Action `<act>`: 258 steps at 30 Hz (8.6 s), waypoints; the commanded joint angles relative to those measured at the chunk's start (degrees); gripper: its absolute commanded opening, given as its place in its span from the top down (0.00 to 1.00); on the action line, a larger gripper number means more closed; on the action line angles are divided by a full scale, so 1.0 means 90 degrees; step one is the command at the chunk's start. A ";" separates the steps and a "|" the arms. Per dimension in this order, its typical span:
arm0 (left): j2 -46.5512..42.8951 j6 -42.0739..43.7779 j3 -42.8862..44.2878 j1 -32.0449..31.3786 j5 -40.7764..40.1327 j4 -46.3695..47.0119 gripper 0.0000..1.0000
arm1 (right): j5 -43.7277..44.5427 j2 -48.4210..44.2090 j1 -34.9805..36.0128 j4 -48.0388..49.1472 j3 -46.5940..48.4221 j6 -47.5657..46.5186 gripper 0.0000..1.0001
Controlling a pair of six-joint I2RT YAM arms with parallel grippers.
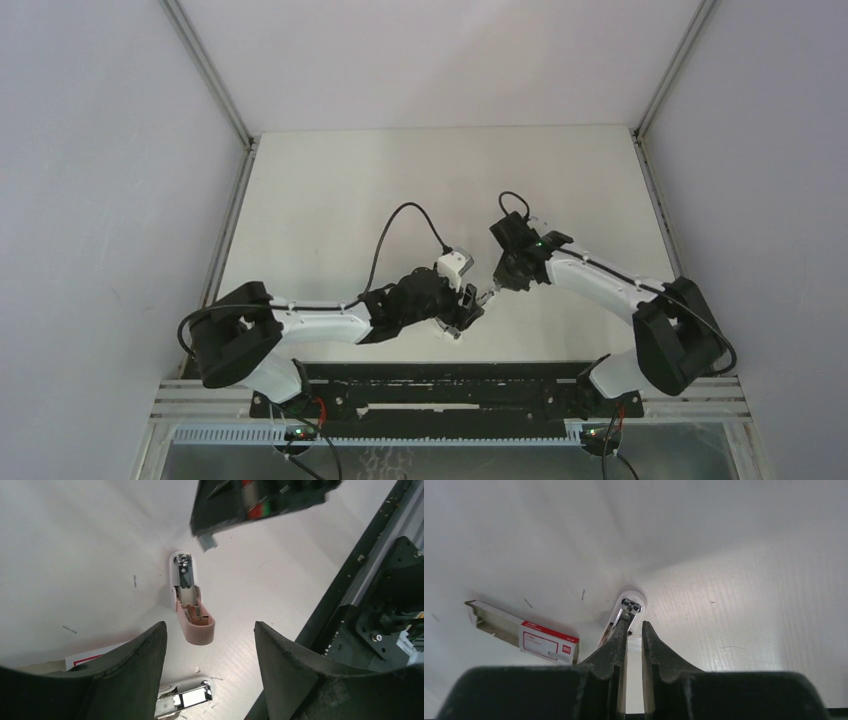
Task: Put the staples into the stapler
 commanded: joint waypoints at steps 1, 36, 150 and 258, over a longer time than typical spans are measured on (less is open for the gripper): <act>0.0141 0.0478 0.0486 -0.0016 -0.0342 -0.0564 0.31 | 0.0440 -0.0811 -0.0242 -0.0252 0.0023 -0.0360 0.92; 0.0193 -0.0150 0.1252 0.0146 -0.0574 -0.1647 0.28 | 0.0392 -0.2332 -0.1203 -0.0050 -0.0884 -0.1715 0.76; -0.2988 -0.0992 0.1329 0.5929 -0.1736 -0.4431 0.00 | 0.0364 -0.4316 -0.4457 -0.3127 -0.1286 -0.0129 0.46; -0.0810 -0.0801 -0.0053 0.1585 0.1070 -0.0234 0.15 | -0.1487 -0.0732 0.0175 0.2751 -0.1604 -0.3932 0.53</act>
